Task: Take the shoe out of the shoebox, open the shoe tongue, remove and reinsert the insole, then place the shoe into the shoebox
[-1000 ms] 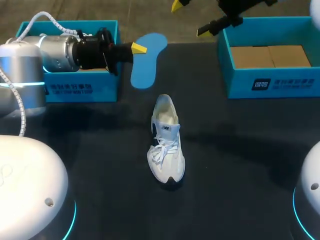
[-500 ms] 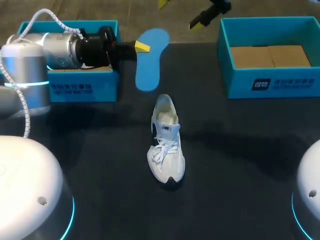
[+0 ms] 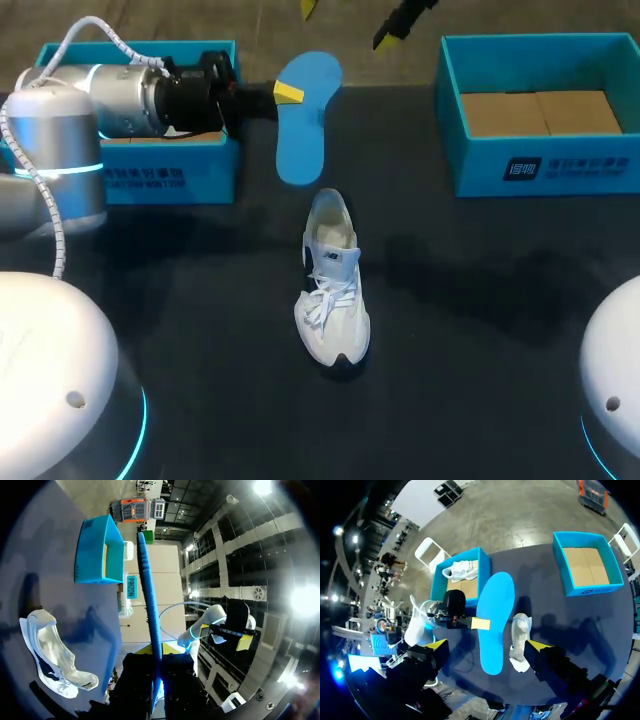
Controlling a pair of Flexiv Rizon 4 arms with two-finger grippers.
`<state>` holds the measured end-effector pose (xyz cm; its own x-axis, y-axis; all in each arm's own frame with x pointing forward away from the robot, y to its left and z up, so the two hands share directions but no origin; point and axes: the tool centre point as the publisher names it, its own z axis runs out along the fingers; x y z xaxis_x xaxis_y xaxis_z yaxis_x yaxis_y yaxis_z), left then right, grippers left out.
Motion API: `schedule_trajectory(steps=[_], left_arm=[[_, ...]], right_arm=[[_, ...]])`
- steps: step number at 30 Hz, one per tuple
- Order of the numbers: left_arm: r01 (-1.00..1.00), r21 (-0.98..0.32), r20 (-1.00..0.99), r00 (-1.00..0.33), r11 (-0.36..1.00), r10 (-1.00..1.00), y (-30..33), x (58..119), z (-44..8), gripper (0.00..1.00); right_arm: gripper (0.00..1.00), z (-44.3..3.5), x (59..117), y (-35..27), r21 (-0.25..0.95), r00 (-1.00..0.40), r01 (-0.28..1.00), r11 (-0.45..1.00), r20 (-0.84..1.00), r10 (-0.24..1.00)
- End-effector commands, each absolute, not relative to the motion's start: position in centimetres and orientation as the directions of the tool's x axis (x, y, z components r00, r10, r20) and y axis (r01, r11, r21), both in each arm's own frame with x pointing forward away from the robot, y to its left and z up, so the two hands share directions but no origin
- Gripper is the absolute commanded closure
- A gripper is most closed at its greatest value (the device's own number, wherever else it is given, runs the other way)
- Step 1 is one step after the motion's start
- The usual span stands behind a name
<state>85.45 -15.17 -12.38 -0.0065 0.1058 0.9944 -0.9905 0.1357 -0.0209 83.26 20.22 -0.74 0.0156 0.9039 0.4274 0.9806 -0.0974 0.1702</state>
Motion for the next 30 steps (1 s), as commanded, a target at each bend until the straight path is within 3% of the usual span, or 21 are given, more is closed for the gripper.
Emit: schedule_trajectory(steps=[1, 30], left_arm=[[-0.991, -0.021, 0.995, -0.007, 0.134, 0.104, -15.2, 85.4, -12.3, 1.0], [-0.991, -0.021, 0.995, -0.007, 0.134, 0.104, -15.2, 85.4, -12.3, 1.0]], right_arm=[[0.0, -0.7, 84.1, 21.2, 0.163, 0.049, 0.982, -0.099, 0.283, 0.958], [0.0, -2.9, 86.5, 23.2, 0.16, 0.099, 0.981, -0.108, 0.062, 0.993]])
